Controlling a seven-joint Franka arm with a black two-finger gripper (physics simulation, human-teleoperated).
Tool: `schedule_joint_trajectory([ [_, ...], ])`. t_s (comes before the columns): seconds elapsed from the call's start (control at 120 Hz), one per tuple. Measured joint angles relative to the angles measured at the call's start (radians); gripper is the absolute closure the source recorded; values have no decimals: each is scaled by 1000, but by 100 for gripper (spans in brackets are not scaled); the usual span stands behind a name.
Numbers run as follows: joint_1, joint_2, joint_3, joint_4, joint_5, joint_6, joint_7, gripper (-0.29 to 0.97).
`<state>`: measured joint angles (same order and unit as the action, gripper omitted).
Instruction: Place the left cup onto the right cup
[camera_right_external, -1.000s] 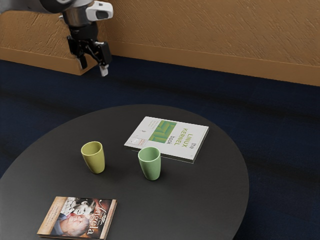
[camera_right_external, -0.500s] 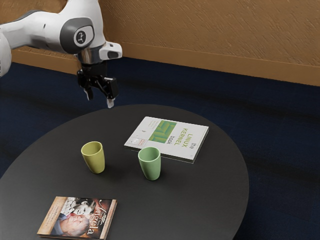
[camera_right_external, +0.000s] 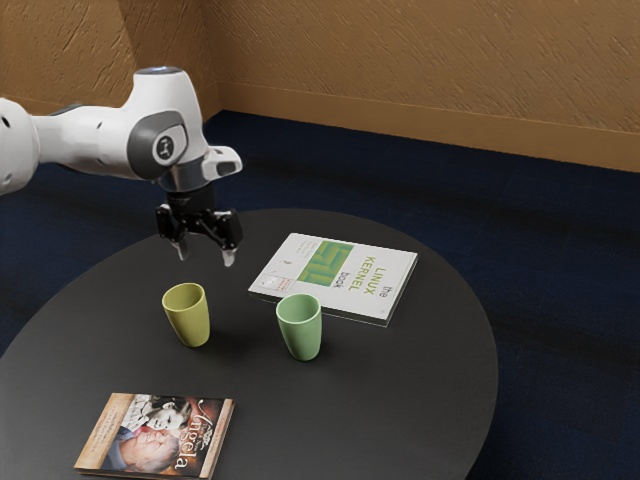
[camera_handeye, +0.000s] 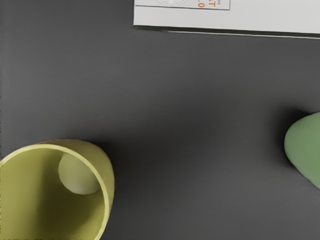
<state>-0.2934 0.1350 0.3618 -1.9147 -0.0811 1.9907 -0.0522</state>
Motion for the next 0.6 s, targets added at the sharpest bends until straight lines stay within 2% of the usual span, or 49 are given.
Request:
schedule_joint_trajectory([
  [0.217, 39, 49, -1, -44, -25, 72, -31, 2],
  [0.6, 37, 23, -14, -172, -20, 152, -53, 3],
])
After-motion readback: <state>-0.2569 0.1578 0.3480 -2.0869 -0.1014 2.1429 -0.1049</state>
